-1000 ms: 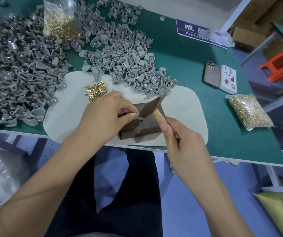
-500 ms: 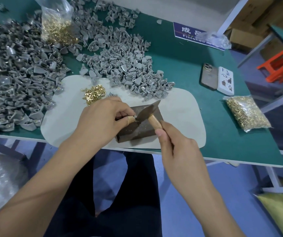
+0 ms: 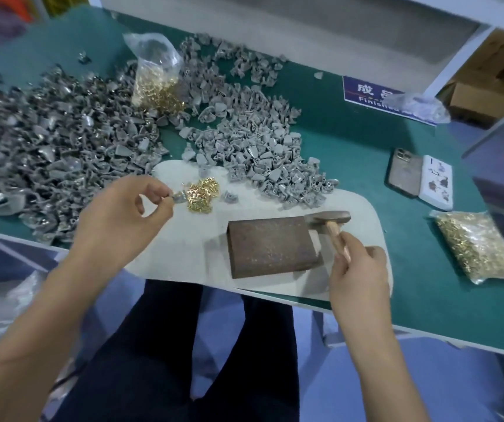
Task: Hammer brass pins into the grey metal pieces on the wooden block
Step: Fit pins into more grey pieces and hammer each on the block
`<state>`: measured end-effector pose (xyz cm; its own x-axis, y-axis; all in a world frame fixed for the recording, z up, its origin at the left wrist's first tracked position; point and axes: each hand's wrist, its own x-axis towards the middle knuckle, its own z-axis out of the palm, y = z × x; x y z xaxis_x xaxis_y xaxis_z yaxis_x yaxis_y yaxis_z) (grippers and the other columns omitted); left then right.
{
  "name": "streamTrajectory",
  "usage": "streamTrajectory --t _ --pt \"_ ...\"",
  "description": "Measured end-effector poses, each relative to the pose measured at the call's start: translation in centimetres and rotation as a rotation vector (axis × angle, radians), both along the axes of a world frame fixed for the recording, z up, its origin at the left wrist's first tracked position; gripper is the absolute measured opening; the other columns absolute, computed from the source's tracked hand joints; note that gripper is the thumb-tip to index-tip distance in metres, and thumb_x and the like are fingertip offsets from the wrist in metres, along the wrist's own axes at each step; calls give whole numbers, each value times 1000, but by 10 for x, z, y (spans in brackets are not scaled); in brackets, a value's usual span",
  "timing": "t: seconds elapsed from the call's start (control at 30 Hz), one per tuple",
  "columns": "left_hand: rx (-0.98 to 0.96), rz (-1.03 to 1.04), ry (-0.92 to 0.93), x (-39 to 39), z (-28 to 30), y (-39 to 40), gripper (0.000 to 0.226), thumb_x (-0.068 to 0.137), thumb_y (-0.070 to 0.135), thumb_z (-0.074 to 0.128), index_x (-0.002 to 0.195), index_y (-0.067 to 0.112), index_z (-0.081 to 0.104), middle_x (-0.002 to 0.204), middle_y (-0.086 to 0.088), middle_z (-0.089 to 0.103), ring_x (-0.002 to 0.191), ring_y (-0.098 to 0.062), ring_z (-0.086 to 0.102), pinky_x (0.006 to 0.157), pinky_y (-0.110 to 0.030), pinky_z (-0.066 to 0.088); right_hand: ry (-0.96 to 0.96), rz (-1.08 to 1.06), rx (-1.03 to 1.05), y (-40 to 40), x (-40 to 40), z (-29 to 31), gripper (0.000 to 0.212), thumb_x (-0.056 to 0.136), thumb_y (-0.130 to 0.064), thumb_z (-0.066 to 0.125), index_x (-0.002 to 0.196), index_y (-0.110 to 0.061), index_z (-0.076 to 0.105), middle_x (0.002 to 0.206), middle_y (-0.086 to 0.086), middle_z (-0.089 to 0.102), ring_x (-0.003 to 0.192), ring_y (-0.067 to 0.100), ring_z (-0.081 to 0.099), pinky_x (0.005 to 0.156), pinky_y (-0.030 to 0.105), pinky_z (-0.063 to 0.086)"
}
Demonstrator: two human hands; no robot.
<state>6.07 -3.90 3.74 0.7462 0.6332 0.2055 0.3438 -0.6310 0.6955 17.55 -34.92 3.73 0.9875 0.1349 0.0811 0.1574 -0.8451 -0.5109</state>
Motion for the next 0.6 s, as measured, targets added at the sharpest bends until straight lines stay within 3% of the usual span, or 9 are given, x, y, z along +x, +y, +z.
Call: streamTrajectory --t 0.1,0.2,0.27,0.43,0.5,0.6 --pt "52 106 39 -23 1 36 6 86 48 64 90 46 61 88 31 62 69 2 59 62 -32 51 -34 -27 -89 4 1 -4 41 101 -11 52 141 -22 59 103 11 48 80 33 48 70 42 39" --pt "85 195 57 -42 1 60 16 84 59 55 91 45 59 84 23 64 68 -3 59 59 -37 55 -110 -56 -267 6 0 -3 36 98 -16 61 134 -20 66 104 19 63 101 39 47 84 48 41" --pt "117 246 55 -50 -3 72 24 84 60 53 94 40 60 83 21 64 67 -12 62 61 -41 56 -139 -69 -194 10 0 1 31 98 -20 63 128 -19 70 109 20 63 103 40 48 89 50 41" --pt "188 225 69 -48 -6 79 14 90 45 67 89 31 64 80 14 64 70 -15 59 55 -32 48 -230 158 149 56 -5 19 21 95 -11 65 114 -14 75 108 8 69 106 30 56 96 41 45" --pt "164 182 82 -46 -4 80 9 90 38 70 93 30 67 82 12 63 76 -18 58 55 -32 44 -196 273 152 87 -8 22 19 95 -13 67 111 -16 76 107 0 72 105 22 59 95 35 45" --pt "149 134 50 -47 -2 79 16 91 34 71 105 28 66 89 13 61 94 -22 56 68 -36 44 -106 396 35 133 -9 18 16 96 -19 67 109 -20 77 105 -5 74 102 19 61 89 35 49"
